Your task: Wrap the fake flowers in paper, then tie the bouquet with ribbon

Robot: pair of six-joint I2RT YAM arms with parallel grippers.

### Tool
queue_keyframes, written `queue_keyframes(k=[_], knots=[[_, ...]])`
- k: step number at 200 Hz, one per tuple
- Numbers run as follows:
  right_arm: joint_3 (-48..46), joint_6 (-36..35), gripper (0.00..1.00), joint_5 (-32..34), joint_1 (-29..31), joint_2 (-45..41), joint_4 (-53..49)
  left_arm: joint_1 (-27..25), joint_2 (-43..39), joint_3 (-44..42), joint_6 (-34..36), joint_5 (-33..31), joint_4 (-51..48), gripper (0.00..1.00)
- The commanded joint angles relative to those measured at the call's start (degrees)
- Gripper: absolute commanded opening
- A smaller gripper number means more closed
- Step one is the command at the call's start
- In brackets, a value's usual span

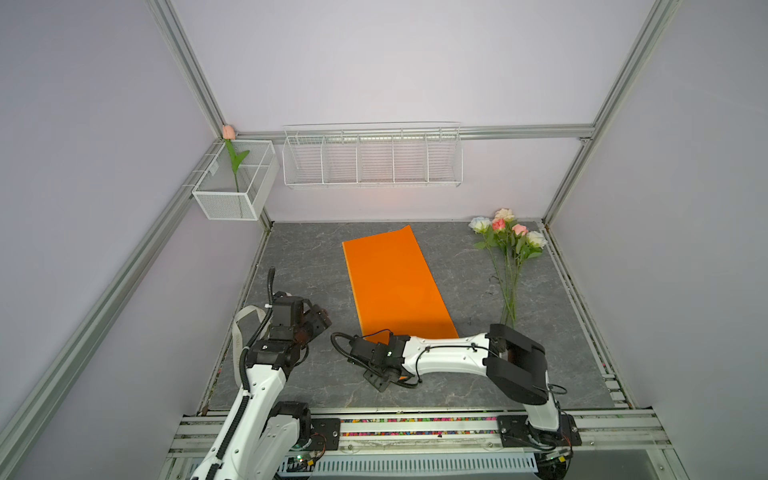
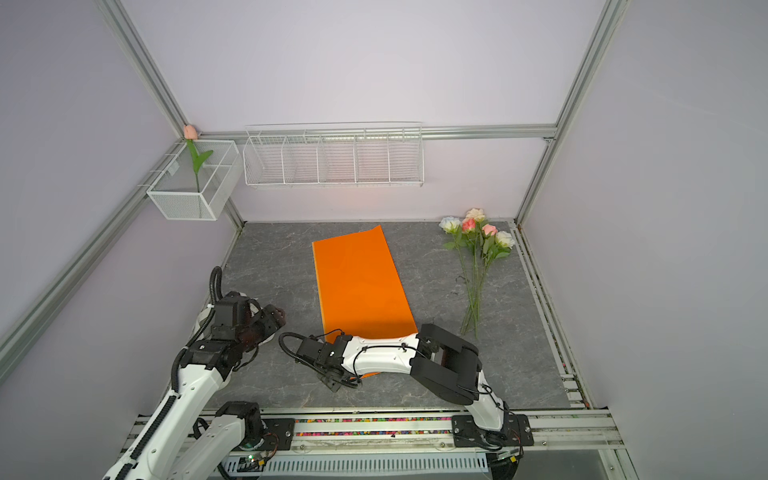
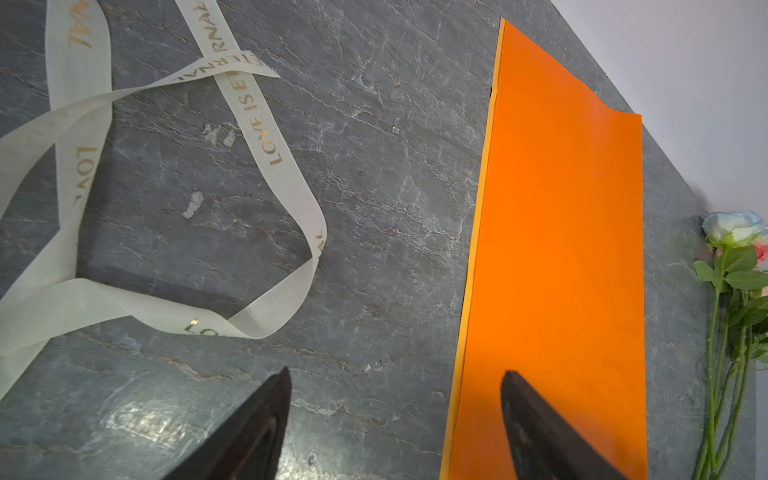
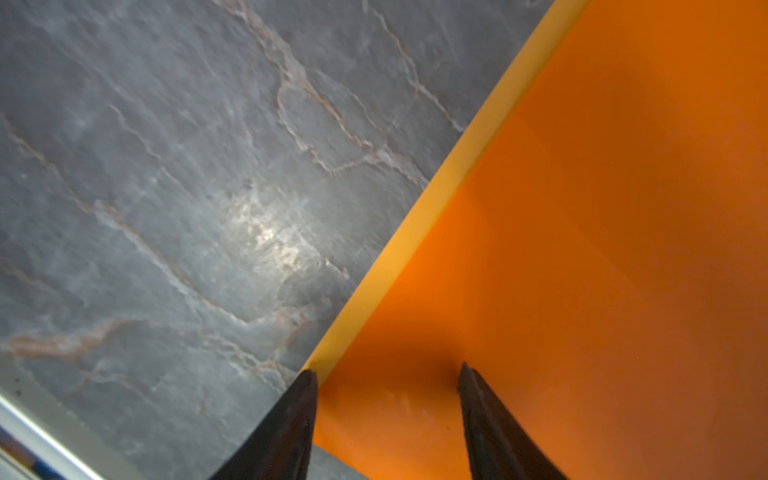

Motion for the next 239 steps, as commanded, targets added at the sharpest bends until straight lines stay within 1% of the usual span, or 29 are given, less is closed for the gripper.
queue_keyframes(k=[1,7,19,29,40,49,57,64,126,173,195,205,215,227,239], knots=[[-2.0,2.9,0.55,-1.5,0.0,2.6,-0.4,-0.1,-0.9,-0.5,-1.0,0.0,-0.4,0.80],[-2.3,3.1,0.54,-1.4,0.0,2.4,-0.2,0.0,-0.9,-0.4,-0.9,-0.1,-0.4,0.80],[-3.1,3.4,0.44,-2.1,-0.3,2.0,0.6,-0.1,-0.9,-0.4,-0.9,0.1,-0.4,0.80],[-3.7,3.9,0.42,-2.6,-0.6,1.7,1.2,0.0,-0.9,-0.3,-0.9,0.2,-0.4,0.80],[-4.1,4.2,0.34,-3.6,-1.1,1.5,1.9,-0.1,-0.9,-0.3,-0.8,0.3,-0.4,0.80],[-4.6,4.3,0.32,-4.2,-1.4,1.3,2.7,0.0,-0.9,-0.3,-0.8,0.3,-0.4,0.80],[-5.0,4.4,0.28,-4.7,-1.6,1.1,3.4,-0.1,-0.9,-0.3,-0.7,0.4,-0.4,0.80],[-5.3,4.3,0.26,-5.6,-1.8,0.9,4.1,-0.1,-0.9,-0.4,-0.7,0.5,-0.4,0.80],[-6.9,3.4,0.30,-8.4,-2.2,-2.1,8.3,-0.1,-0.6,-0.2,-0.3,2.1,-0.1,0.80],[-9.1,4.5,0.28,-7.1,-2.8,-4.3,10.1,-0.1,0.8,0.2,0.8,5.7,0.3,0.80],[-11.1,4.7,0.27,-9.0,-3.4,-6.1,12.5,-0.1,1.5,0.1,0.7,8.7,0.4,0.80],[-11.7,4.5,0.21,-9.6,-3.5,-6.8,13.3,-0.1,1.9,0.0,0.5,10.9,1.0,0.80],[-12.2,4.4,0.21,-9.7,-3.5,-7.5,13.9,-0.1,2.4,-0.2,0.0,13.3,1.5,0.80],[-12.9,5.4,0.23,-8.2,-3.5,-8.6,14.1,-0.1,3.1,-0.5,-0.9,16.3,2.1,0.80],[-14.2,6.0,0.22,-7.8,-3.8,-9.6,15.2,-0.1,3.8,-1.1,-2.1,19.1,2.6,0.80]])
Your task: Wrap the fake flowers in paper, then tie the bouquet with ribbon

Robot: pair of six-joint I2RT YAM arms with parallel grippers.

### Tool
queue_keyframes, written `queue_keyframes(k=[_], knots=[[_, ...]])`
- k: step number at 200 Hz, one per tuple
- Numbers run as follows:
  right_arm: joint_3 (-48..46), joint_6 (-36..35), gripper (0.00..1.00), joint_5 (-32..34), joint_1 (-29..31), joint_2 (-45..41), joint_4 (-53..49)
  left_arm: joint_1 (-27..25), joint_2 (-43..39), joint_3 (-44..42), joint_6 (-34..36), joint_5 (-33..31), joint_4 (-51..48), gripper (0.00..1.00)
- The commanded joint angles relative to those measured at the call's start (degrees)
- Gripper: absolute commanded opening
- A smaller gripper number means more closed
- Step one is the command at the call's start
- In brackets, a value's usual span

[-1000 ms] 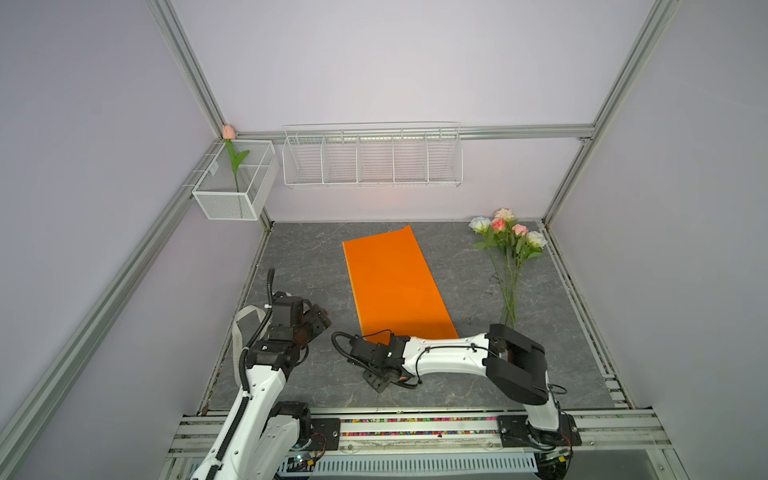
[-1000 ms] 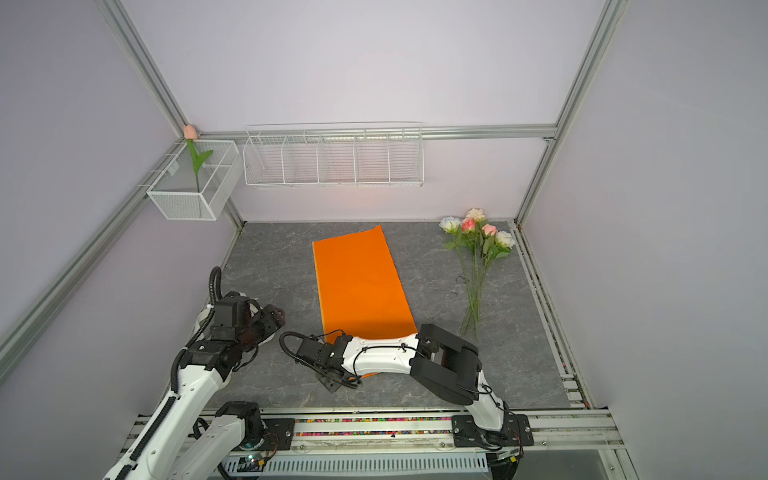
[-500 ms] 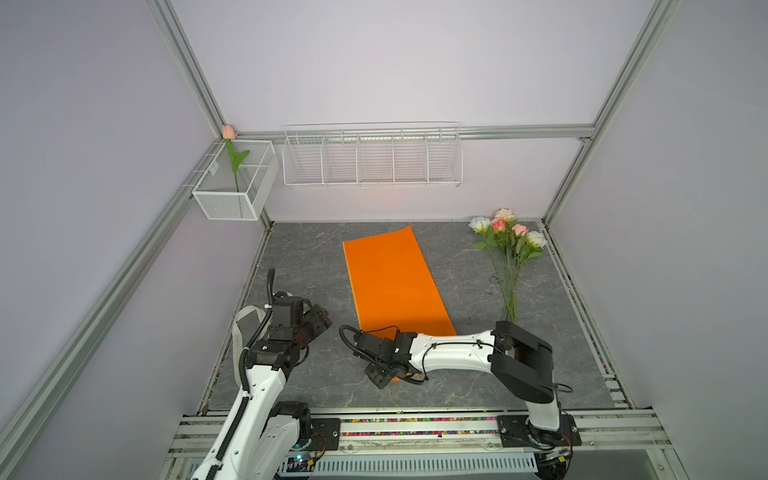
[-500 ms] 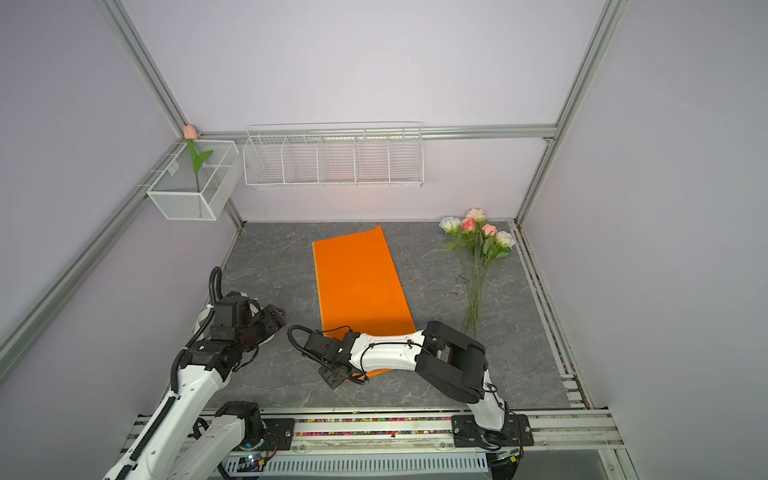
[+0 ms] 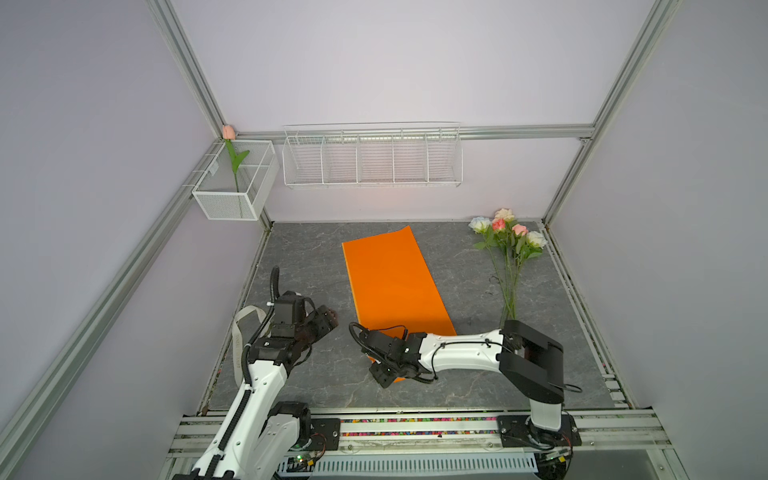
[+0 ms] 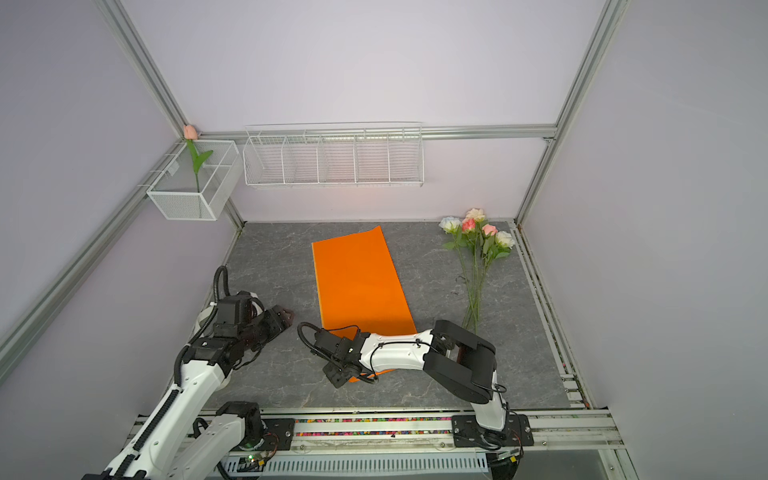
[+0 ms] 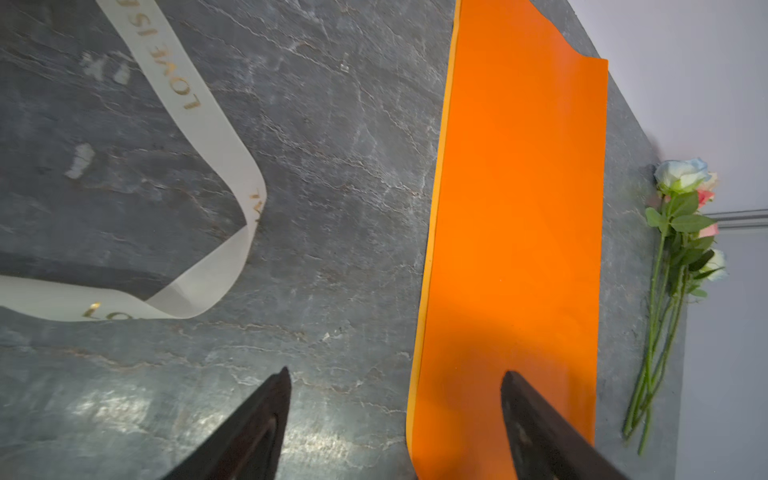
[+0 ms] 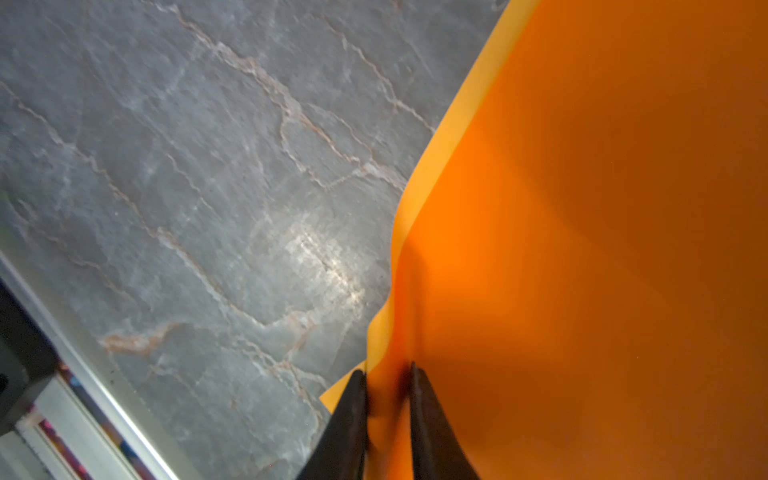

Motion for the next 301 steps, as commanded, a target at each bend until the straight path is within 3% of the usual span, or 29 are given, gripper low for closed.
queue_keyframes(k=[1,31,48,89,119,159,209,231,272,301], knots=[[-2.7,2.1,0.22,0.2,-0.4,-3.2,1.4,-0.1,1.3,-1.1,-2.2,7.8,1.5,0.80],[-5.0,3.5,0.20,0.6,-1.1,-5.1,3.9,-1.4,2.6,-4.6,-8.4,16.5,7.3,0.78],[-5.8,4.1,0.19,0.7,-1.3,-5.9,5.1,-4.0,3.1,-7.2,-12.7,18.3,11.9,0.74],[-6.7,4.6,0.18,0.5,-1.8,-6.7,6.6,-13.8,7.5,-9.1,-20.1,15.9,18.1,0.71],[-7.2,5.1,0.19,0.2,-1.9,-6.6,7.1,-15.7,8.8,-10.9,-22.1,15.2,16.3,0.61],[-6.4,5.1,0.19,-0.5,-1.7,-5.5,7.0,-20.1,7.3,-15.9,-29.0,12.8,21.7,0.60],[-6.9,5.3,0.19,-0.9,-1.5,-5.5,7.6,-23.2,14.3,-14.0,-30.2,13.8,27.7,0.57],[-6.9,5.3,0.20,-0.9,-1.4,-5.5,7.4,-23.3,14.8,-14.4,-30.9,12.5,28.0,0.40],[-6.6,5.0,0.20,-1.2,-1.4,-5.3,7.2,-23.3,12.9,-16.2,-31.9,11.6,28.6,0.32],[-6.7,5.0,0.20,-1.3,-1.4,-5.2,7.5,-23.3,12.9,-16.9,-32.2,11.6,29.4,0.31]])
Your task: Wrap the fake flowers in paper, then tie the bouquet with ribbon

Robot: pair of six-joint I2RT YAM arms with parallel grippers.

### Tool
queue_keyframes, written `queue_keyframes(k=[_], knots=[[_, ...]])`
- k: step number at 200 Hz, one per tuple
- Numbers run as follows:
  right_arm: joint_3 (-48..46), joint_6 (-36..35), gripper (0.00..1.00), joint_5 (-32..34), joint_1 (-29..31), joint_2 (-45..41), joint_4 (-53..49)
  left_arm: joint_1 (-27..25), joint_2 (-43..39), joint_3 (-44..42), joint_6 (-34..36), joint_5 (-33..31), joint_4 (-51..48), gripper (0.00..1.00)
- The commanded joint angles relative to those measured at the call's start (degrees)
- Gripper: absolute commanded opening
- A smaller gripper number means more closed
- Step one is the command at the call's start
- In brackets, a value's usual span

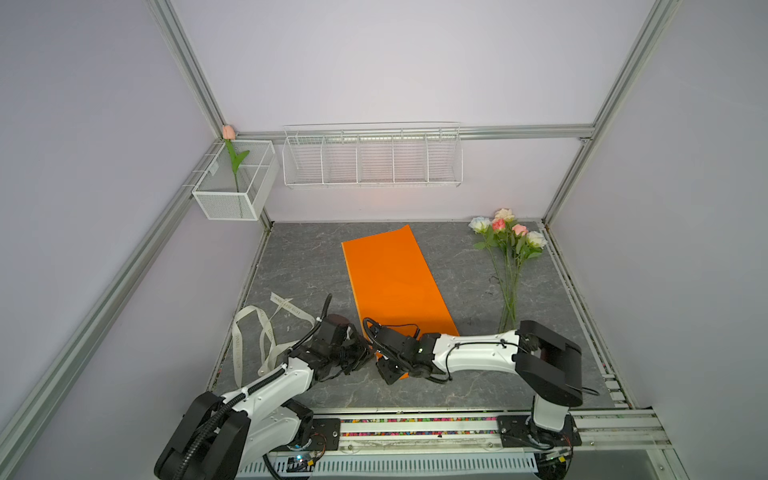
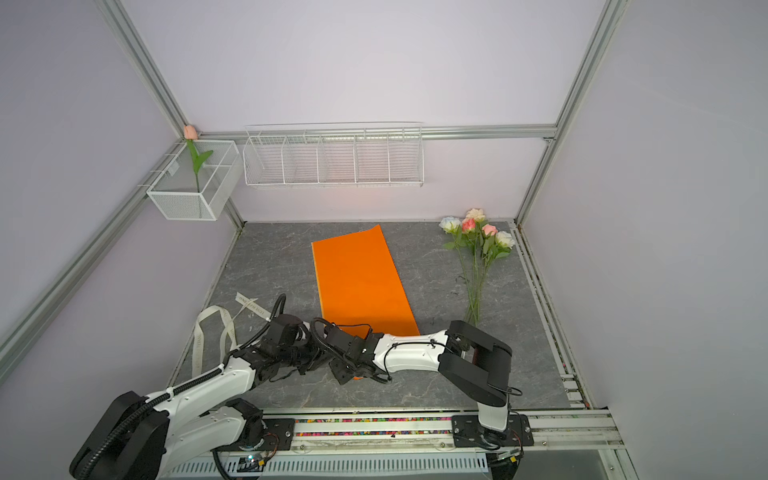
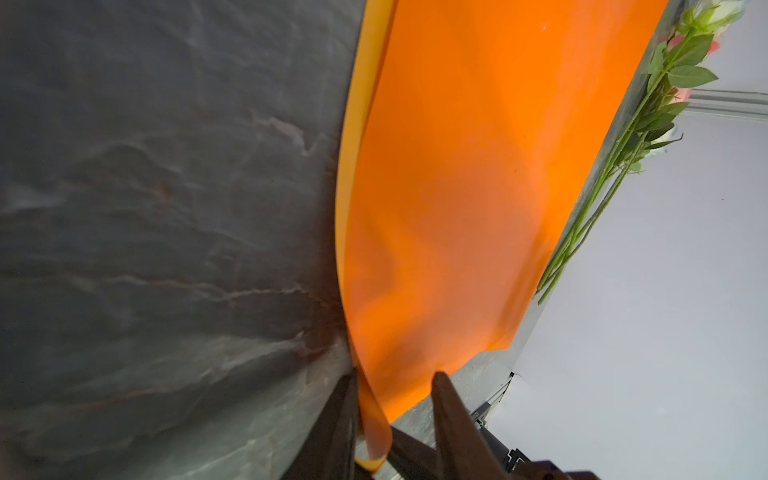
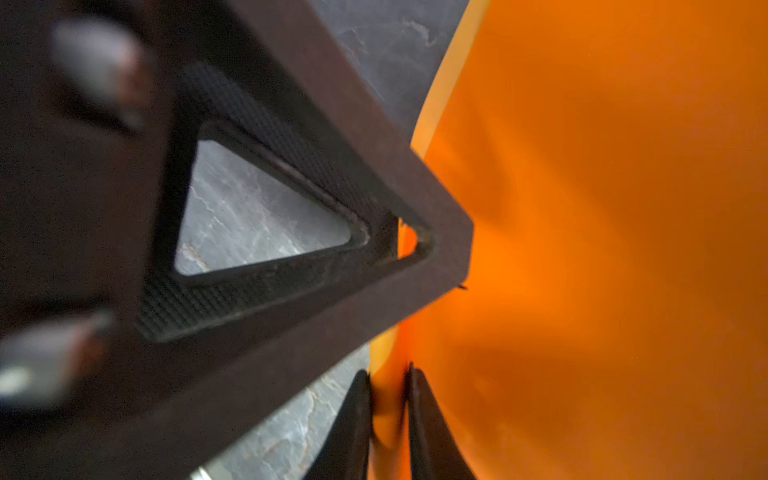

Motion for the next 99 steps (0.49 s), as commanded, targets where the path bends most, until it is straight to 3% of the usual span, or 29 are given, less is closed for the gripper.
queue_keyframes(k=[1,53,99], knots=[[0.1,0.7,0.20,-0.9,0.2,0.1,0.4,-0.2,-0.5,-1.4,-1.2,-1.0,1.6,0.31],[0.7,0.7,0.21,-0.9,0.2,0.6,0.1,-0.2,0.9,-1.5,-0.3,-0.5,1.6,0.28],[1.3,0.8,0.23,-0.7,0.3,0.9,-0.3,-0.3,1.5,-1.6,-0.1,-1.0,2.1,0.02]])
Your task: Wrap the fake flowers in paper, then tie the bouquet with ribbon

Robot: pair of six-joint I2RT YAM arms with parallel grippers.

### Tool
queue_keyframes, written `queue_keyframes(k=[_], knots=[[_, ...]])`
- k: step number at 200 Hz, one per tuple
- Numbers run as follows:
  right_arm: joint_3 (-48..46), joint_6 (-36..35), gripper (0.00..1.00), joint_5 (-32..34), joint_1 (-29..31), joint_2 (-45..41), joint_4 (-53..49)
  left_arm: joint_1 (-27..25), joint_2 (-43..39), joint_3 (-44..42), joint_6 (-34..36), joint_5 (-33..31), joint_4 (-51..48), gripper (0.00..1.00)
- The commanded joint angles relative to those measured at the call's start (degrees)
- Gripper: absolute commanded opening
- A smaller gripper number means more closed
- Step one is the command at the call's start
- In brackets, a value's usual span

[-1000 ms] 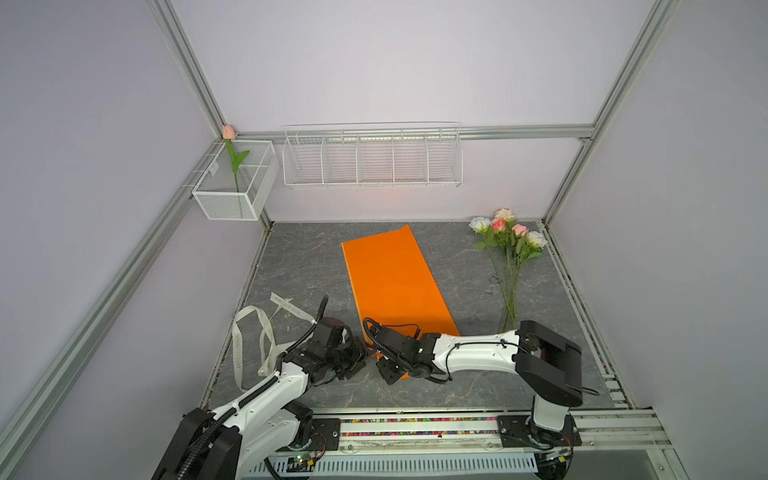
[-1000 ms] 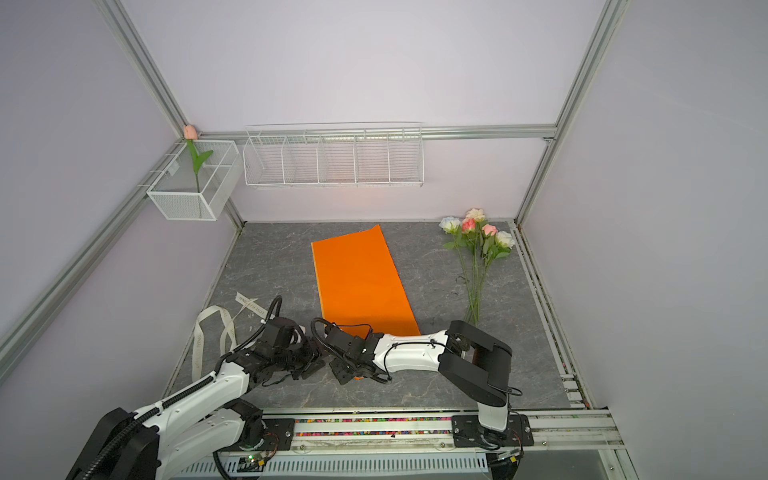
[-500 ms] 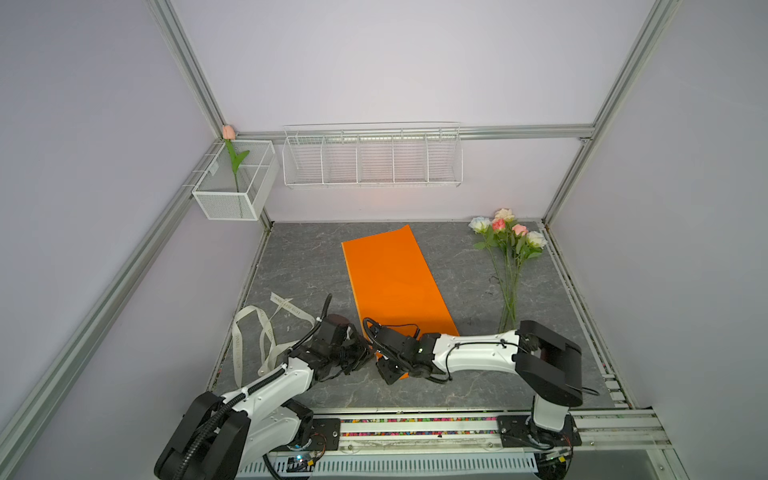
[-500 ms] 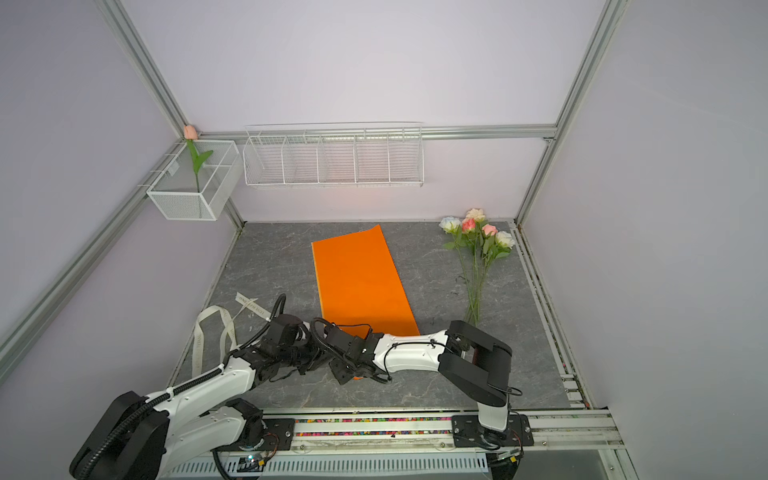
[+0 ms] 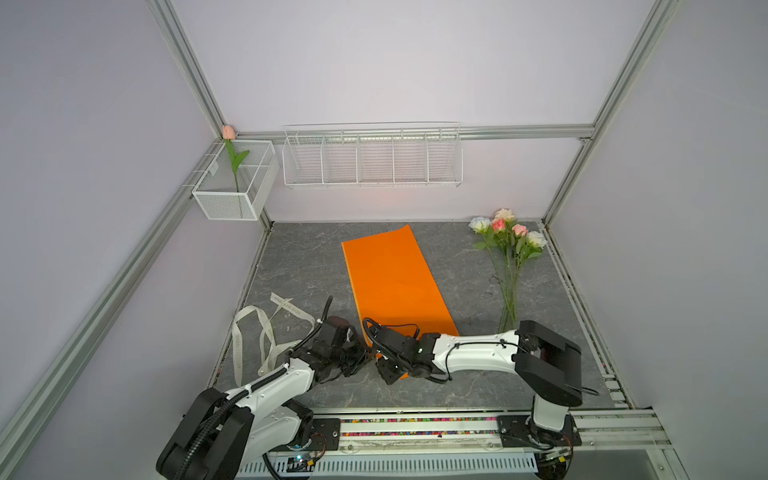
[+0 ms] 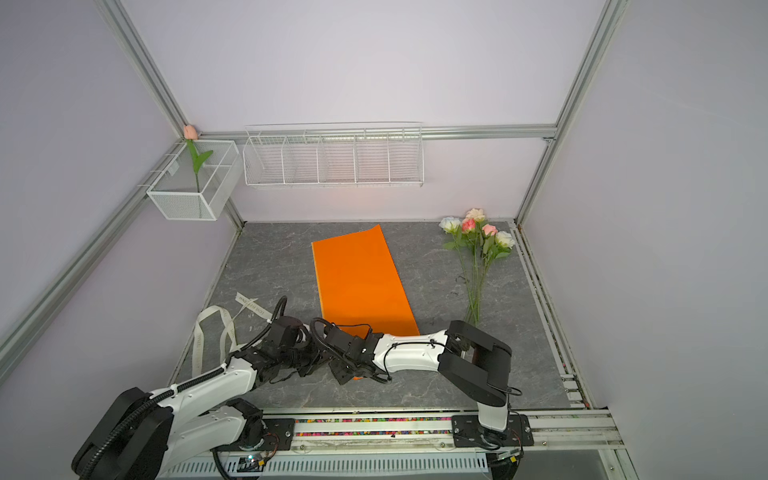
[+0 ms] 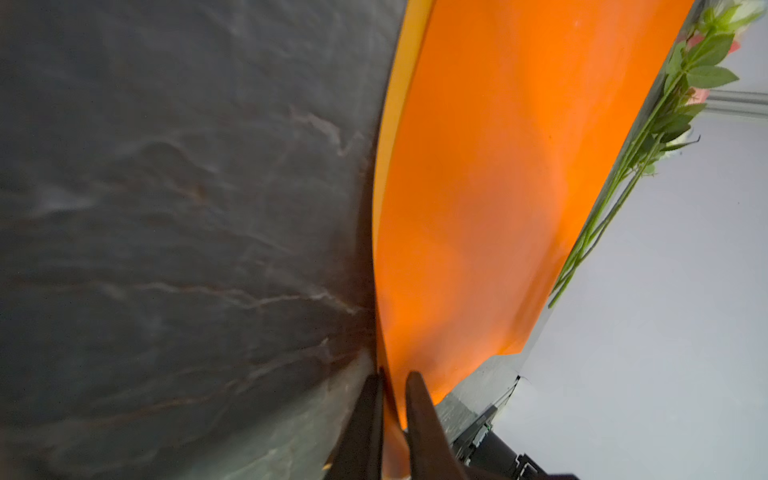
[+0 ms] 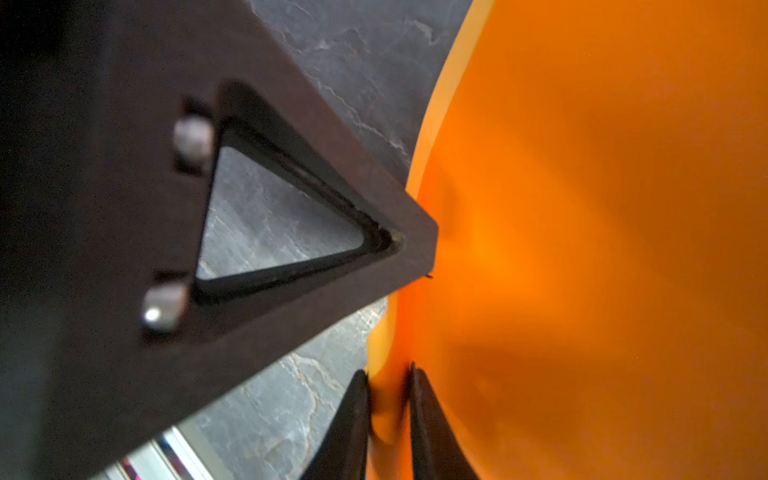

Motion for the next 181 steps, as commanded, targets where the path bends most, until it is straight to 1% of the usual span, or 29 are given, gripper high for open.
queue_keyframes(k=[1,33,48,74,79,90,109,126,151,160,171,181], knots=[[1.1,0.8,0.23,-0.5,0.3,0.7,-0.3,-0.2,0.1,-0.4,0.0,-0.6,0.9,0.01],[0.9,1.5,0.24,1.1,0.2,-0.7,-1.2,-0.1,-0.3,-0.1,0.8,-1.5,-1.0,0.00],[0.4,1.7,0.20,1.5,0.1,-1.9,-1.3,-0.1,-0.9,0.1,1.5,-2.4,-2.4,0.00],[0.3,1.6,0.19,1.4,-0.1,-2.5,-2.7,-0.2,-1.5,-0.1,1.6,-3.7,-3.2,0.00],[0.1,1.5,0.19,1.3,-0.1,-2.7,-2.7,-0.1,-1.5,-0.1,1.7,-3.6,-3.1,0.00],[0.1,1.6,0.23,1.3,-0.1,-3.2,-3.0,-0.2,-1.4,0.0,1.8,-3.8,-3.1,0.00],[-0.3,1.7,0.23,1.1,-0.1,-4.5,-2.9,-0.1,-1.0,0.0,2.1,-3.7,-2.8,0.00],[-1.6,1.5,0.16,0.7,-0.2,-5.3,-1.4,-0.2,-0.4,-0.1,2.4,-3.7,-2.9,0.00],[-1.4,1.9,0.16,0.5,-0.3,-4.8,-2.2,-0.2,0.0,-0.1,2.5,-3.4,-2.7,0.00],[-1.5,1.9,0.13,0.4,-0.3,-5.1,-1.8,-0.2,0.0,-0.1,2.5,-3.5,-2.7,0.00],[-1.4,2.0,0.13,0.6,-0.3,-5.1,-1.9,-0.2,0.0,-0.1,2.5,-3.5,-2.5,0.00],[-1.2,2.1,0.11,1.4,-0.3,-5.0,-2.5,-0.2,-0.1,-0.2,2.6,-3.3,-2.2,0.00]])
